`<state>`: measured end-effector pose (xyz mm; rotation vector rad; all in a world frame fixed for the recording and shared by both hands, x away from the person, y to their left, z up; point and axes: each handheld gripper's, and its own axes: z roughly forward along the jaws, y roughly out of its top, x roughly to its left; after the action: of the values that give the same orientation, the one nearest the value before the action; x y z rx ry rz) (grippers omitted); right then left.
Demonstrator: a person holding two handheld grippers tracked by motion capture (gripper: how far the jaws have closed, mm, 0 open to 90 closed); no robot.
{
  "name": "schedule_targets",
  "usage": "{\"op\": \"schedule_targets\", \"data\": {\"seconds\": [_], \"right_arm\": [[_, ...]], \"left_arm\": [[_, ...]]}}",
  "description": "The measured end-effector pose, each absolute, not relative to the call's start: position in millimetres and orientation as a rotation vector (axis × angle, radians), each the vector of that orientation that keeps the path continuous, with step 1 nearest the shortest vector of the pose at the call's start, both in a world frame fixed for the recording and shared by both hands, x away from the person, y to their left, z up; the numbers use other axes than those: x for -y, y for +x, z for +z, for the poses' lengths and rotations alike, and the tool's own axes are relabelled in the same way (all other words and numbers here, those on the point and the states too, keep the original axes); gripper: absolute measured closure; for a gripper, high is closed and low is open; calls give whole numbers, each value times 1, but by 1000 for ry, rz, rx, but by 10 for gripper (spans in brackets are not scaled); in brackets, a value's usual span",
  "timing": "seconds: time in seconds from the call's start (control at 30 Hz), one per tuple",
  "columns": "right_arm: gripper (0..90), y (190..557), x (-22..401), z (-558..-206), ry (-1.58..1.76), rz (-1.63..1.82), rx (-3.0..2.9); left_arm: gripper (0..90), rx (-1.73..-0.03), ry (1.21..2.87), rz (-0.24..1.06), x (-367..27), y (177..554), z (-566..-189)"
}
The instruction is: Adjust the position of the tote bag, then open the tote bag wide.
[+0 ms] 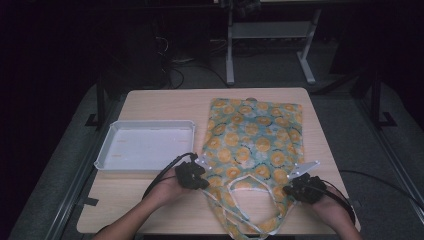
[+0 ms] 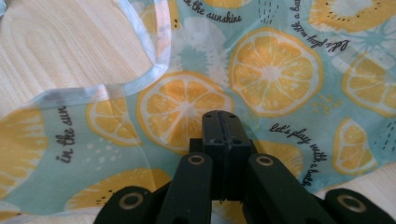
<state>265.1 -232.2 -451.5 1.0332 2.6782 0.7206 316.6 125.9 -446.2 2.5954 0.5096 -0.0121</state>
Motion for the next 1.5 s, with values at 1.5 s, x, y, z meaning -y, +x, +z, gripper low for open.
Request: {"op": "schedule_targets", "data": {"seconds": [1.5], "right_arm": [[828, 254, 231, -432, 888, 955, -2725]], "left_arm": [[776, -425, 2492, -46, -144, 288, -420]]}}
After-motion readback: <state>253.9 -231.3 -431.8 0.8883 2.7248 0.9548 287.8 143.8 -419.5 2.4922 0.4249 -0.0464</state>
